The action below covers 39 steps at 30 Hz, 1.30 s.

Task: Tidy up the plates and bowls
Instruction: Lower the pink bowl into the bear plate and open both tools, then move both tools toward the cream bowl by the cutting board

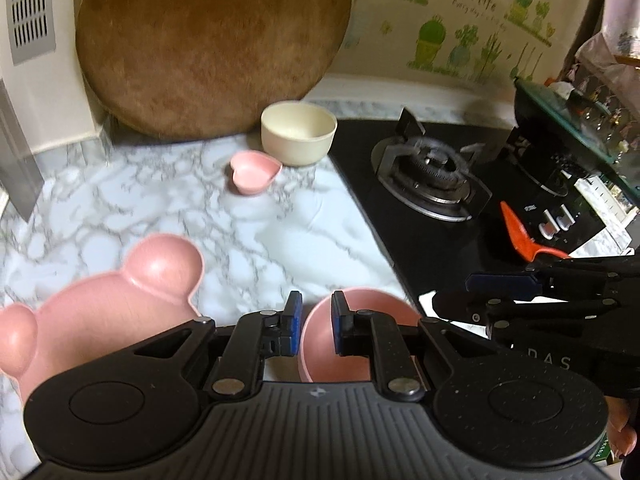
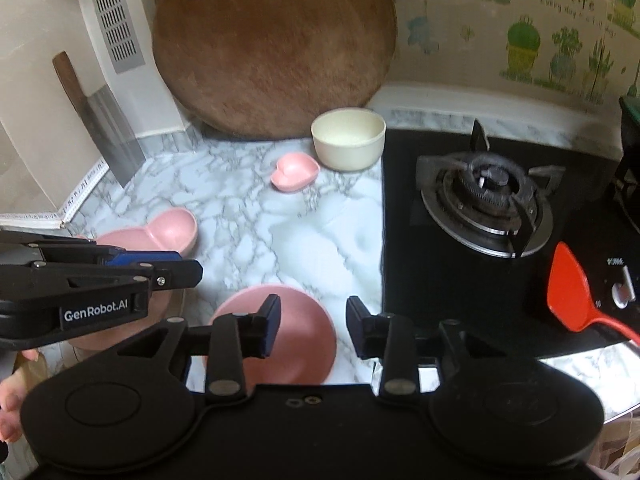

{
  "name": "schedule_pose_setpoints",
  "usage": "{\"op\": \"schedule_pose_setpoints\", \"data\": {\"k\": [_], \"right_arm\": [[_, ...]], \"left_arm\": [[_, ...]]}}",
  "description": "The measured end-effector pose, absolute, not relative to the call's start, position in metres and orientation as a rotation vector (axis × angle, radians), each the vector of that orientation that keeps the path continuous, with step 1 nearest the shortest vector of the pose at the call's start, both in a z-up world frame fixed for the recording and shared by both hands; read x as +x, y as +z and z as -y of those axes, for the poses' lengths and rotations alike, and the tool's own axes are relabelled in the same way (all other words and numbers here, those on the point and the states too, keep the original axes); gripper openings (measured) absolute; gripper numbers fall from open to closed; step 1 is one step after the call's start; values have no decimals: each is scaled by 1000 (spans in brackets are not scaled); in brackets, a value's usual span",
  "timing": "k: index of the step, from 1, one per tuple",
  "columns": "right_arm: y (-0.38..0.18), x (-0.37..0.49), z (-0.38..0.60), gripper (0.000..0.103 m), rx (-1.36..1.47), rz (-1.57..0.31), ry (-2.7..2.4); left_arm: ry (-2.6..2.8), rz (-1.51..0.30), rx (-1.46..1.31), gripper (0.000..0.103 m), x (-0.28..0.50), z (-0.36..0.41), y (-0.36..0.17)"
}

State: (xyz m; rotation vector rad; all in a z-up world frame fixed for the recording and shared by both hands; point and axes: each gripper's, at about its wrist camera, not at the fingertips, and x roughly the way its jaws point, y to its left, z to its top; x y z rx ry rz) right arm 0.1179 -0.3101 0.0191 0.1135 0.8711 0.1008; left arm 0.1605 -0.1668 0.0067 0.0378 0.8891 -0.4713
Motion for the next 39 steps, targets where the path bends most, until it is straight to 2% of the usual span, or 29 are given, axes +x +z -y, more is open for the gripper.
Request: {"op": "schedule_pose_setpoints", "data": {"k": [3, 8, 12, 14, 17, 21, 26, 39], "right_arm": [[29, 116, 308, 45, 109, -842, 98], [44, 121, 309, 54, 94, -800, 86], [49, 135, 318, 62, 100, -786, 83], [50, 145, 325, 66, 105, -782, 87], [51, 163, 334, 77, 104, -783, 95], [53, 187, 345, 85, 100, -778, 95], [55, 220, 362, 94, 122, -781, 106], [37, 325, 399, 94, 147, -857, 85]], "left_arm": [[-480, -857, 45, 16, 159, 165, 16], [-490, -805, 48, 31, 160, 160, 31], [-488, -795, 30, 37, 171, 159, 38], [-481, -782, 24, 53, 178, 160, 40], [-462, -759, 28, 63, 192, 164, 42], [-448, -762, 21, 65, 213, 172, 44], [-421, -773, -1, 74, 247, 181, 46], [-357, -859, -17, 75, 358, 214, 39]]}}
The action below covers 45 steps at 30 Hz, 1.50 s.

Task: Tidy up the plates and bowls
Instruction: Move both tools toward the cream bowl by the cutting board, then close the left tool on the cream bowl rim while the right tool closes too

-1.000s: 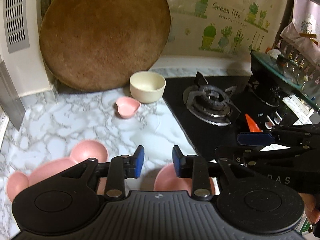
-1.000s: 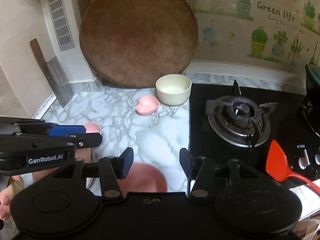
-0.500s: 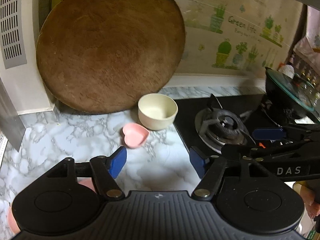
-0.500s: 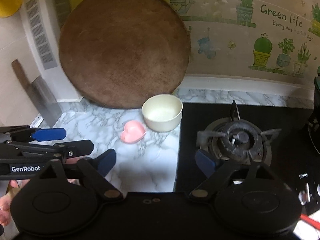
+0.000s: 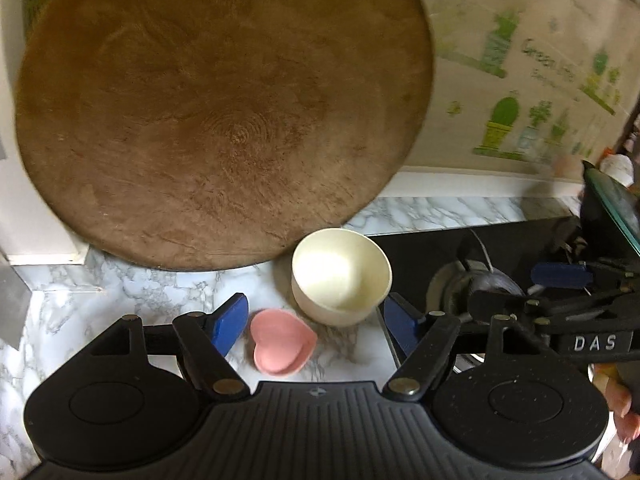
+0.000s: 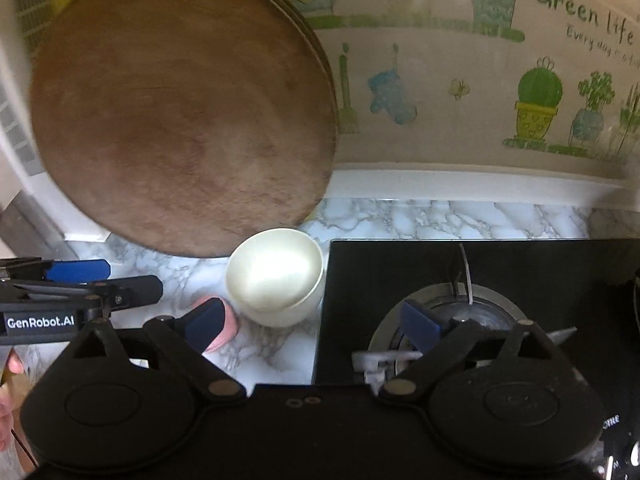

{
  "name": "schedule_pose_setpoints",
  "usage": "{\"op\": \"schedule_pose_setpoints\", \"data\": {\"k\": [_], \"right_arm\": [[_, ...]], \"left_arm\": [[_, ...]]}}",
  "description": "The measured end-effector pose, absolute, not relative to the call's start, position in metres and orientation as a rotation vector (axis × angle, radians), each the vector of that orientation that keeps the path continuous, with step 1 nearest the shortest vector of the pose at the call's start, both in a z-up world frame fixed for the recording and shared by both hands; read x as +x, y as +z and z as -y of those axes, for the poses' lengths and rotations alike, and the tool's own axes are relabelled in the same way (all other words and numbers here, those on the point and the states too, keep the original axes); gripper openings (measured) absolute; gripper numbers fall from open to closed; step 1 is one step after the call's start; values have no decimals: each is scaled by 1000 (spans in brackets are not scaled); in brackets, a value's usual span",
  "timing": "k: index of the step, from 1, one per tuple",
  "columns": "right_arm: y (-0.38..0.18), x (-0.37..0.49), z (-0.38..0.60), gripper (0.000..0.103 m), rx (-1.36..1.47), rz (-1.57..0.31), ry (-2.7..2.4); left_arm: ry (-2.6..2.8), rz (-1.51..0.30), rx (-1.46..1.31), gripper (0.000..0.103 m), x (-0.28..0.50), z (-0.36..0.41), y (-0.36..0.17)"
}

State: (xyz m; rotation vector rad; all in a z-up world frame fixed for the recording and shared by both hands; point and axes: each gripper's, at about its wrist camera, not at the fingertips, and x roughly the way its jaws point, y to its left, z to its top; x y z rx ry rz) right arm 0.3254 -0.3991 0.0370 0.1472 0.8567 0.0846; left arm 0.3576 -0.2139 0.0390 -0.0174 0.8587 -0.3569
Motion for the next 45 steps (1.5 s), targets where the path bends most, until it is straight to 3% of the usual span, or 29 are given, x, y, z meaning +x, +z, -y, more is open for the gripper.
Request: {"op": "schedule_pose_setpoints", "data": {"k": [12, 29, 34, 38, 40, 43, 45], "right_arm": [[0, 389, 398, 84, 171, -950, 126], [-61, 422, 386, 48, 174, -1049, 107], [-67, 425, 385, 34, 182, -1060, 105], [-69, 425, 384, 23, 184, -1065, 109], [-68, 425, 383, 19, 188, -1061, 112], [-67, 424, 381, 18, 184, -1059, 109], [-66, 423, 381, 17, 183, -1057, 102]], "left_arm": [[-313, -974, -40, 75, 436, 234, -2], [-282, -1035, -34, 73, 474, 247, -60], [-284, -1053, -22, 58, 477, 252, -71], [-284, -1067, -23, 33, 479, 253, -76], [-285, -1068, -22, 30, 478, 253, -77], [-292, -1069, -24, 18, 479, 254, -78], [-298, -1071, -23, 17, 478, 256, -78]]}}
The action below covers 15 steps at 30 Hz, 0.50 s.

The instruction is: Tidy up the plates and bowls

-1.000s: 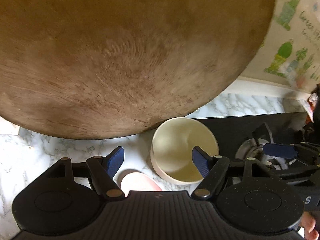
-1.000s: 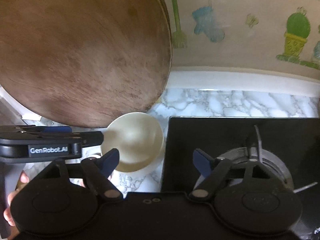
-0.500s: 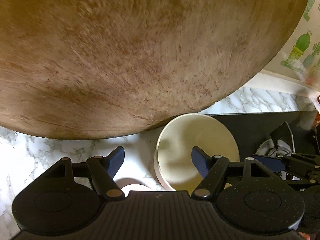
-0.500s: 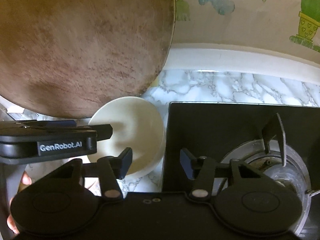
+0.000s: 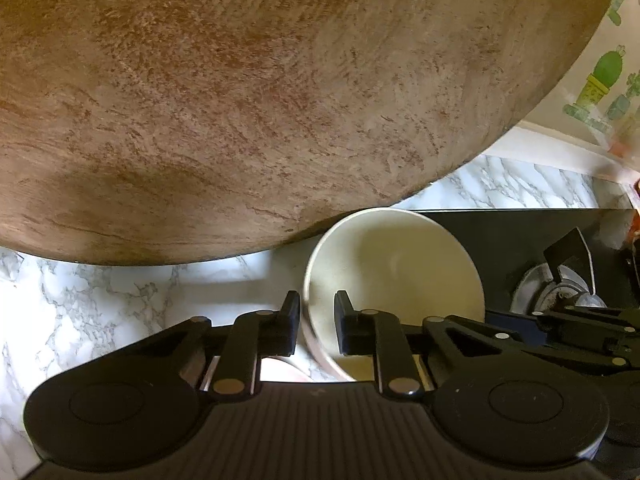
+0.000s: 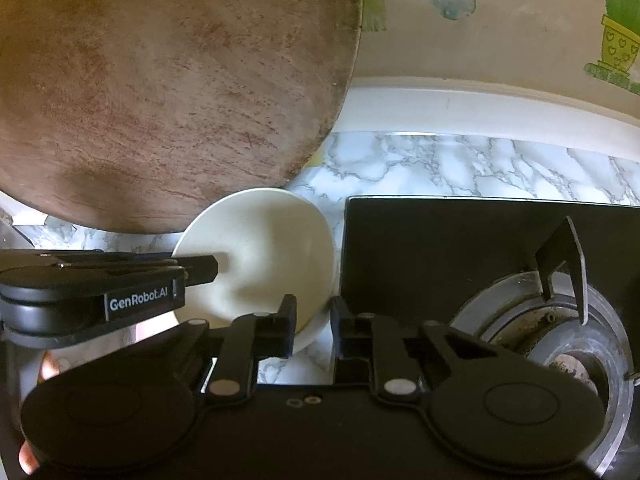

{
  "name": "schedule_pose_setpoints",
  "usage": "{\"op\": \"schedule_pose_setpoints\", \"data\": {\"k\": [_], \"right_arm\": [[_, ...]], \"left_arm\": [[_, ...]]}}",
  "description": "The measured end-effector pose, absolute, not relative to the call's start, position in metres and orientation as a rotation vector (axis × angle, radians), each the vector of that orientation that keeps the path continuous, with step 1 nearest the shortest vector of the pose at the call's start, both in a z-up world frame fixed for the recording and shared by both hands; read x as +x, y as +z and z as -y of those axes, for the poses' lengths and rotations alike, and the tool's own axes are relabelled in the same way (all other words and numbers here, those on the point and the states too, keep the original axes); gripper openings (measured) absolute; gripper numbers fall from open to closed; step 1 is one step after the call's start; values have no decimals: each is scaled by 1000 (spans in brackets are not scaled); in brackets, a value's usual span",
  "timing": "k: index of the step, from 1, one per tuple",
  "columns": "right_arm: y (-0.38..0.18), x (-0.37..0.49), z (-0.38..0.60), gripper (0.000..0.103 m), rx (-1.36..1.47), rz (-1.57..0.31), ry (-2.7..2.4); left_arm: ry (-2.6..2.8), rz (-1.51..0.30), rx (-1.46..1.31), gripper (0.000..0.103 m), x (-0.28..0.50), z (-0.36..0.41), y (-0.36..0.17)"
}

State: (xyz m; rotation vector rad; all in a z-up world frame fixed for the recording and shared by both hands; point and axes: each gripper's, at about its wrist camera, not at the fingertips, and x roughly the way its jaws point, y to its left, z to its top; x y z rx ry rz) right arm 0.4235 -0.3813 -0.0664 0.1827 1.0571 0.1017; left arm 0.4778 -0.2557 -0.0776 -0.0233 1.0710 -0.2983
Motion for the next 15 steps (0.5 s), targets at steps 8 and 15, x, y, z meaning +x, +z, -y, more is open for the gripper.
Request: {"op": "schedule_pose_setpoints", "data": {"k": [8, 15], "right_arm": [[-56, 415, 378, 14, 177, -1045, 93], [-32, 395, 374, 14, 161, -1018, 87]], "left_arm": [[-287, -1066, -14, 15, 467, 255, -72], [-286, -1057, -17, 15, 450, 252, -54]]}}
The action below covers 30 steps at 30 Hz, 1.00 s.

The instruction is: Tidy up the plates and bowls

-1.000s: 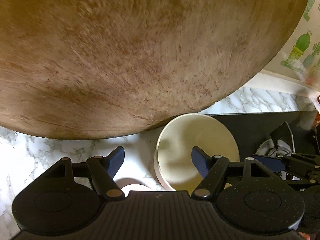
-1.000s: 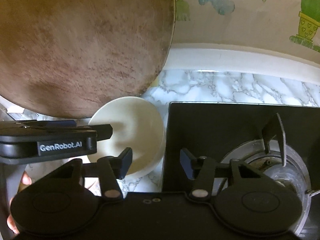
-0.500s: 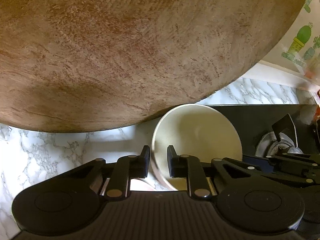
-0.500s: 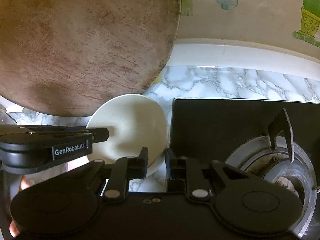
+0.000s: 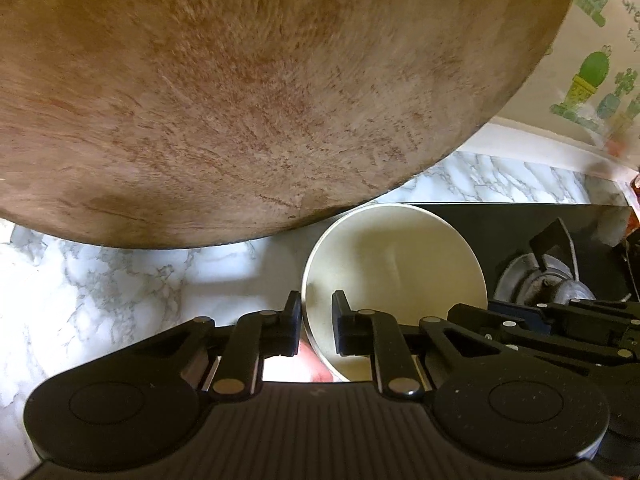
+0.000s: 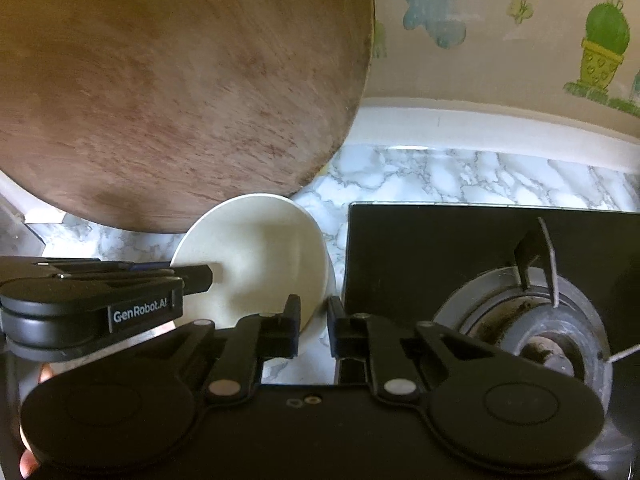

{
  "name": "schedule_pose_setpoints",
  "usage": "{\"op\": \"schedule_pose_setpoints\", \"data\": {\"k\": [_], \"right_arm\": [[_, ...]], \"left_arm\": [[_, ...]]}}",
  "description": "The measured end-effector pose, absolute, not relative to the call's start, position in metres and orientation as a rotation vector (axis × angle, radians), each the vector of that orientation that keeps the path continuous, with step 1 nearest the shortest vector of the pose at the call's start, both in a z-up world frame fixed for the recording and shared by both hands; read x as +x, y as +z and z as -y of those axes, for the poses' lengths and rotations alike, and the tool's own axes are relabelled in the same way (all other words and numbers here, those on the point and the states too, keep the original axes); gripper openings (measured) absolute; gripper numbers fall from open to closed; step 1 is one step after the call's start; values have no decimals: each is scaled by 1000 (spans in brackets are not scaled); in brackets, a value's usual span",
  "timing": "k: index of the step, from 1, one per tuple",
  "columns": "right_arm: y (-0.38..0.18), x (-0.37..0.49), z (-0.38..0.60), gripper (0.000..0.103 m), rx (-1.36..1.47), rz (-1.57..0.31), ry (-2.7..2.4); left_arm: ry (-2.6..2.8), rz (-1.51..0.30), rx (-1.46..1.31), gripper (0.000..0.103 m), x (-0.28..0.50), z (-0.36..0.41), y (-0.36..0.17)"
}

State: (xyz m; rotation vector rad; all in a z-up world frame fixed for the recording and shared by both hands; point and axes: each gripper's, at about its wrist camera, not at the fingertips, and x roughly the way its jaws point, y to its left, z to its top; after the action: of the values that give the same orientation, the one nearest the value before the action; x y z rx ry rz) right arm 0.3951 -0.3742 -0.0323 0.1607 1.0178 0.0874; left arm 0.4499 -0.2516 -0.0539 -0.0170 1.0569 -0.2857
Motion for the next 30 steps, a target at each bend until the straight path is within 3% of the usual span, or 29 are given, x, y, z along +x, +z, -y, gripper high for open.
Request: {"op": "schedule_pose_setpoints", "data": {"k": [30], "right_arm": [[52, 263, 342, 14, 112, -933, 89]], "left_arm": [[-355, -982, 23, 15, 320, 221, 33]]}}
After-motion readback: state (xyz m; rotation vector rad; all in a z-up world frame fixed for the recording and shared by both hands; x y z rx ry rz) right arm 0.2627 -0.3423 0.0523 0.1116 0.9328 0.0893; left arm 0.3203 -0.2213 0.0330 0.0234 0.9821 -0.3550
